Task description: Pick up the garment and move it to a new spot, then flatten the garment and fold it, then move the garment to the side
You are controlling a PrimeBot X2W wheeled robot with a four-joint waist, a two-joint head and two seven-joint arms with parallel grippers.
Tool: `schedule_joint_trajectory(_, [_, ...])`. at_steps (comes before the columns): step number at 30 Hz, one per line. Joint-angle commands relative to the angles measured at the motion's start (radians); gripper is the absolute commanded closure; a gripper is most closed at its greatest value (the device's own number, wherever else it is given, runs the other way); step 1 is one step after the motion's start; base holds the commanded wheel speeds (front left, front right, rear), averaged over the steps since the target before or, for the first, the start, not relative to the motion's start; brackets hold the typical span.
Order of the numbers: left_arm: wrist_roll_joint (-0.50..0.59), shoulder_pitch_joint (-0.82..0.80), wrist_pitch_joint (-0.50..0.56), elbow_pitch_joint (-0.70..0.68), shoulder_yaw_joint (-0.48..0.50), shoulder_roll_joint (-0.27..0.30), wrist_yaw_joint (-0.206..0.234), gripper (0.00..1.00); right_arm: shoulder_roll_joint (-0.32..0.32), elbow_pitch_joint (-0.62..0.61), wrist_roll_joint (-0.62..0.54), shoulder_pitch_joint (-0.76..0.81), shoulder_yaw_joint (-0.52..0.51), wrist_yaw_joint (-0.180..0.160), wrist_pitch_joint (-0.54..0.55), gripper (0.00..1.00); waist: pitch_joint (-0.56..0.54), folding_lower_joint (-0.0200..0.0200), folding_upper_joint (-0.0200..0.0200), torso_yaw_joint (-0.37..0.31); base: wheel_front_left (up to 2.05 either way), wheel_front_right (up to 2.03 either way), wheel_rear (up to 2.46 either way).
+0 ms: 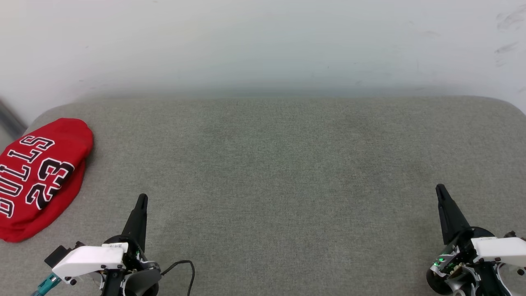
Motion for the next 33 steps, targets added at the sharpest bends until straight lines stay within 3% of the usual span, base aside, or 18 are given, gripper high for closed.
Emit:
schedule_joint_trajectory(1, [0.002, -0.007, 0.004, 0.001, 0.002, -0.001, -0.002, 1.0, 0.003, 0.001, -0.005, -0.014, 0.0, 0.0, 0.001, 1.0, 0.0, 0.0, 0.0, 0.0, 0.0, 0.0, 0.0])
schedule_joint_trajectory(27, [0.002, -0.007, 0.004, 0.001, 0.002, -0.001, -0.002, 1.0, 0.003, 0.001, -0.005, -0.014, 0.0, 0.0, 0.001, 1.0, 0.0, 0.0, 0.0, 0.0, 0.0, 0.0, 0.0])
schedule_joint_trajectory(28, [0.0, 0.0, -0.001, 0.0, 0.0, 0.0, 0.0, 0.0, 0.0, 0.0, 0.0, 0.0, 0.0, 0.0, 0.0, 0.0, 0.0, 0.0, 0.0, 0.0, 0.0, 0.0, 0.0])
schedule_joint_trajectory(33, [0.004, 0.026, -0.01, 0.025, -0.01, -0.003, 0.0, 0.0, 0.001, 0.029, -0.005, 0.032, 0.002, 0.0, -0.008, 0.0, 0.0, 0.0, 0.0, 0.0, 0.0, 0.0, 0.0])
